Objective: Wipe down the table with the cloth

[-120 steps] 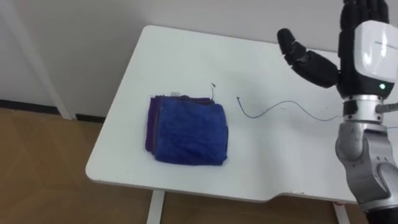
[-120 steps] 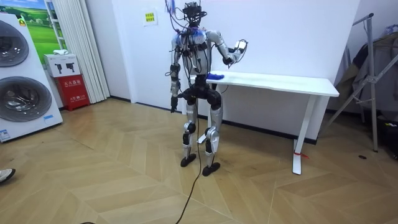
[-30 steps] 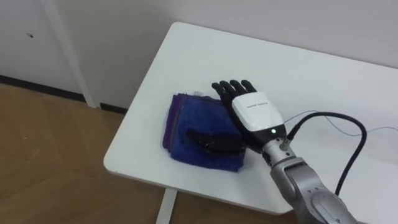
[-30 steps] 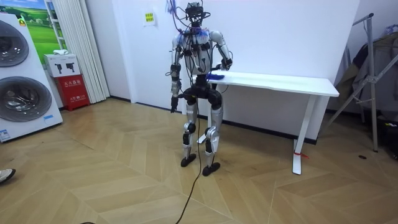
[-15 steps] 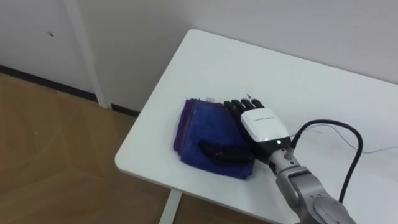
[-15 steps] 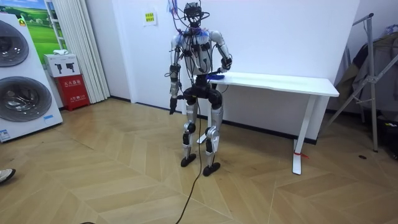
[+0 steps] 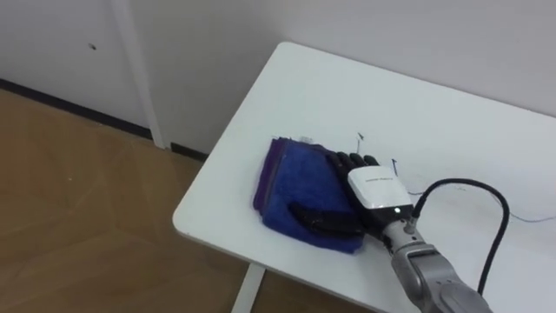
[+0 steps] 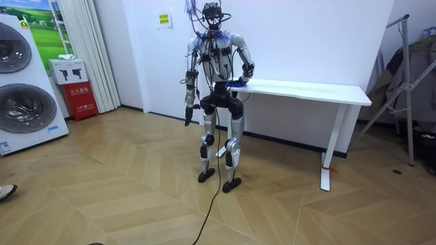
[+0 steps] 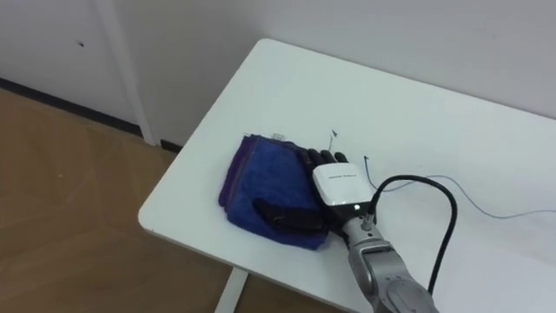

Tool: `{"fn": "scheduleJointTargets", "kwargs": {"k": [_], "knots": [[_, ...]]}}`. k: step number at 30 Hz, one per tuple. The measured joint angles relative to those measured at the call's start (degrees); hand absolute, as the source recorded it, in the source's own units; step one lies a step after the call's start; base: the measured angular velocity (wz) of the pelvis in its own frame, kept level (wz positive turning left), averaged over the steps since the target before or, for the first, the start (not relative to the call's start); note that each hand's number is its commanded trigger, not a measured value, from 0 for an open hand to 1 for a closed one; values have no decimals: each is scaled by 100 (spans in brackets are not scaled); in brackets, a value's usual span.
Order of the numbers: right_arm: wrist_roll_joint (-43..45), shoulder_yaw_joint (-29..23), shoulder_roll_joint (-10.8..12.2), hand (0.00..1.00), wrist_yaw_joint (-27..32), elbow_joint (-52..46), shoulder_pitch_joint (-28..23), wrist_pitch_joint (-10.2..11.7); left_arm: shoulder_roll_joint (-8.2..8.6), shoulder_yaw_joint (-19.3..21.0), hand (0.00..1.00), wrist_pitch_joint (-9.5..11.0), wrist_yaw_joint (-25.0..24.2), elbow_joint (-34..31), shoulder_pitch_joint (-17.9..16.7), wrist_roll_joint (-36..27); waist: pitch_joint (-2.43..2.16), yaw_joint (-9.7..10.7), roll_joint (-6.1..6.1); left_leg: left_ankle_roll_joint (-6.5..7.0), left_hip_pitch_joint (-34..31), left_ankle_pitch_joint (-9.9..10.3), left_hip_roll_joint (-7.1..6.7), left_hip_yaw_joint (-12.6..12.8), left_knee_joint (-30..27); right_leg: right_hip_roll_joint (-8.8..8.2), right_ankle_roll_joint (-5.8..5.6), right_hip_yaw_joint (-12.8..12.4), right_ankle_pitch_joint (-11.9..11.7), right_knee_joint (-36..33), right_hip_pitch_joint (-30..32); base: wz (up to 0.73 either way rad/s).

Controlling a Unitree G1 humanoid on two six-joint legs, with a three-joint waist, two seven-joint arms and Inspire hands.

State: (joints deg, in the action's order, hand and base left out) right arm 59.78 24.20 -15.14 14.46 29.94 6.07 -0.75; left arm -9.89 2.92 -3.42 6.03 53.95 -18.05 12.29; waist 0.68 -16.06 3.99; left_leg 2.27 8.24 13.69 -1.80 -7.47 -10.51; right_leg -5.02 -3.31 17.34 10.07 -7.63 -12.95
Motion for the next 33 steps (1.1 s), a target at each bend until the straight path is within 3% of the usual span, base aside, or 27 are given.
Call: {"fn": "scheduleJointTargets", "kwargs": {"k": [1, 4, 9, 14, 19, 33], "knots": [[1, -30, 24, 95, 52, 78, -3, 15, 3, 26, 0, 0, 0, -1, 1, 105, -11, 0, -13, 0, 8, 0, -1, 1, 1, -1, 0, -2, 0, -2, -6, 0], [-3, -101, 35, 100, 232, 34, 2, 18, 3, 49, 0, 0, 1, -4, -44, 300, -41, -2, -48, 10, -3, -6, -10, -9, 0, -4, -1, 16, 0, -3, -8, 0], [-126, -241, 34, 100, 660, 37, -59, 147, 19, 150, 0, -3, 30, -14, -53, 352, -50, 13, -48, 19, -15, -11, -47, -142, -12, -11, -11, 314, 7, -5, -70, 14], [-162, -274, 34, 100, 925, 98, -94, 302, 33, 149, 0, -39, 73, -14, -104, 495, -63, -10, -48, 14, -34, -28, -74, -208, -46, -18, -16, 349, 10, -6, -67, 7], [-147, -373, 34, 100, 1057, 268, -95, 312, 34, 150, 0, -41, 74, -105, -128, 542, -75, -5, -52, 31, -72, -58, -107, -206, -97, -59, -16, 464, 10, -14, -76, 3], [-637, -530, 92, 100, 973, 316, -121, 306, 91, 138, 0, -84, 138, -106, -6, 530, -78, 7, -19, 64, -53, -95, -161, -193, -73, -107, -31, 326, 4, -13, -111, -1]]}}
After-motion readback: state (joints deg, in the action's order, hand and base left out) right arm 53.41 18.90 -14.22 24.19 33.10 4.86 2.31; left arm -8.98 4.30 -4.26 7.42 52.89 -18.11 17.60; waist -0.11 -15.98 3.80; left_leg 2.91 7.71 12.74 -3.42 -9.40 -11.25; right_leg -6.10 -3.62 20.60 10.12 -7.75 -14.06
